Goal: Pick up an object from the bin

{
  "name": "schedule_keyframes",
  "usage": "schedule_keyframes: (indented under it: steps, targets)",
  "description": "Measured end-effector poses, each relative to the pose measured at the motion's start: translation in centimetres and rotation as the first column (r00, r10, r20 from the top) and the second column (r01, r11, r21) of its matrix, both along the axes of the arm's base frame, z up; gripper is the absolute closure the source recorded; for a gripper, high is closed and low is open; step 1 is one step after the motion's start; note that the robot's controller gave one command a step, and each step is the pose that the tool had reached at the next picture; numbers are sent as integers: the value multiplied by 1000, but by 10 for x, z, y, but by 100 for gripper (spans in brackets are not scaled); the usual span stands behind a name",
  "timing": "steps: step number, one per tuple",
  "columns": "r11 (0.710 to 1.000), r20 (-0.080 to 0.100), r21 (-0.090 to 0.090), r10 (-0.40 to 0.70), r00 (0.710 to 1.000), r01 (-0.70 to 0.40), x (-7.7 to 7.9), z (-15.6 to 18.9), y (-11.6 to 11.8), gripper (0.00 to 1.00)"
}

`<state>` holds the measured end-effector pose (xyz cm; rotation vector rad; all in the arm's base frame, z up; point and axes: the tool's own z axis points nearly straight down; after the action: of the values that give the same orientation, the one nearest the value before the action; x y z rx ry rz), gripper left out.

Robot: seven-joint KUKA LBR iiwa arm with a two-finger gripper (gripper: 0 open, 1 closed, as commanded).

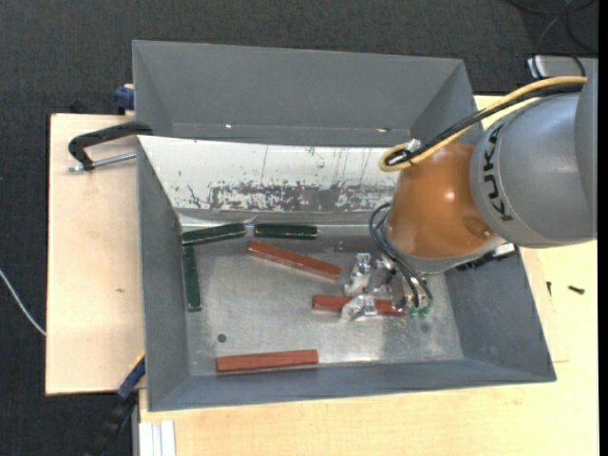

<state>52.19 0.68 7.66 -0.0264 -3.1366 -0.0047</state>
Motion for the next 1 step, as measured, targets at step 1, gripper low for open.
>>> schedule_keyframes:
  steps: [1]
  targets:
    - [1000,0,0,0,1000,0,0,0,0,100]
